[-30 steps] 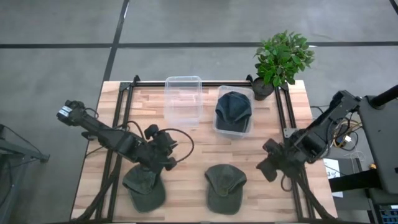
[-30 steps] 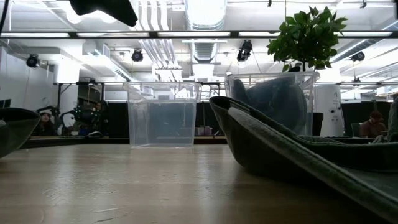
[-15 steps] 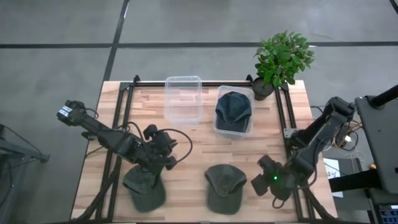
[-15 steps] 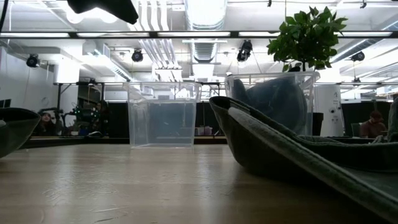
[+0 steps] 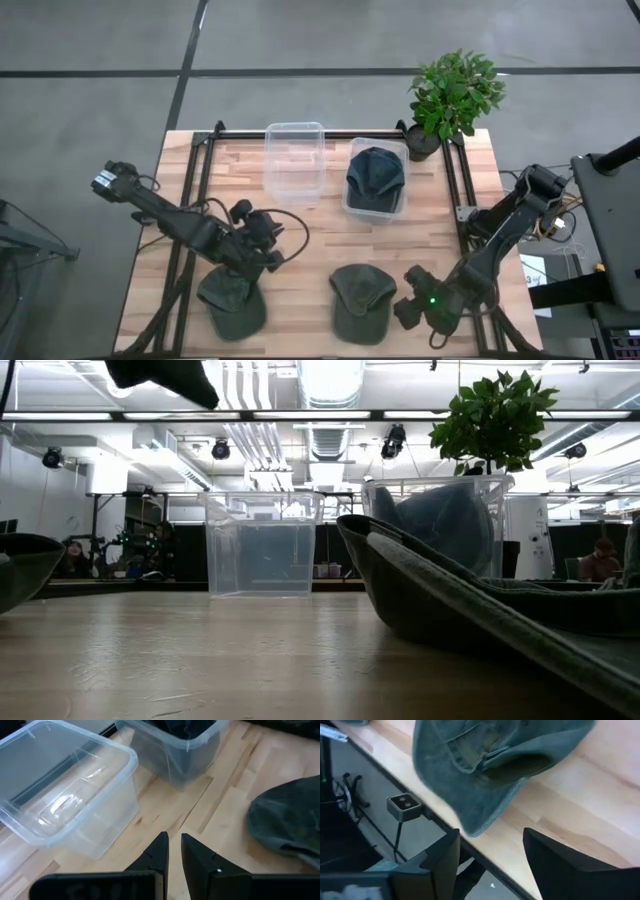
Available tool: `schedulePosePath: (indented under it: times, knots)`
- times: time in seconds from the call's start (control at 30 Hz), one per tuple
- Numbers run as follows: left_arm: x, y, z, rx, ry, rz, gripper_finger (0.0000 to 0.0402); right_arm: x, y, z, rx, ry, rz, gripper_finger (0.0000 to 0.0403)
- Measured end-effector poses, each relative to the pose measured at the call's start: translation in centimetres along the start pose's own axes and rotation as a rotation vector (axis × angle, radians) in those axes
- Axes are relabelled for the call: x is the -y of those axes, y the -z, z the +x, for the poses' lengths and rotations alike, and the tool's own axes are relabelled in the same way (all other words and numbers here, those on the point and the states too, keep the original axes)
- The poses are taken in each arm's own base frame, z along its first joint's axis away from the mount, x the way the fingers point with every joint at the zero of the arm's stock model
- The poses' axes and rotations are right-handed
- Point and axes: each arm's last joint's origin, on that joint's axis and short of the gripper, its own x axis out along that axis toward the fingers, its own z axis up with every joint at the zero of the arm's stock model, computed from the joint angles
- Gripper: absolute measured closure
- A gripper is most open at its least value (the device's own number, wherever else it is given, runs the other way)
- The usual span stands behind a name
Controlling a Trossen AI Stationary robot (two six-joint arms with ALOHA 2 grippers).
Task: Pick & Place hat
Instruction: Put the right green cap into the left transparent bin
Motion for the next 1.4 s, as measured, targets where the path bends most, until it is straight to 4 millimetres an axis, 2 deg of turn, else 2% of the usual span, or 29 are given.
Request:
schedulePosePath:
  times: [0.17,0.37,0.57,0.8,1.2,1.4]
  knots:
    - [-0.4,1.5,0.9,-0.029,-0.03,0.009,0.0358,-0.2,0.5,1.5,-0.005,-0.013,-0.013,0.0169]
    - [-0.7,2.4,1.3,-0.042,-0.043,0.022,0.0358,0.2,1.1,3.7,0.014,0.031,0.027,0.0161]
    - [-1.6,1.5,0.1,-0.01,-0.007,0.065,0.0358,0.5,1.4,5.5,0.037,0.046,0.055,0.016]
    - [-3.6,1.2,-1.9,0.097,0.073,0.039,0.0358,0.3,1.4,6.4,0.078,0.005,0.071,0.016]
    - [-7.0,6.0,-1.7,0.276,0.323,-0.146,0.0358,0.3,-0.2,8.3,0.187,0.023,0.113,0.0163]
    - [-8.2,7.9,-1.0,0.3,0.399,-0.212,0.0358,0.3,-0.4,8.4,0.194,0.027,0.114,0.0201]
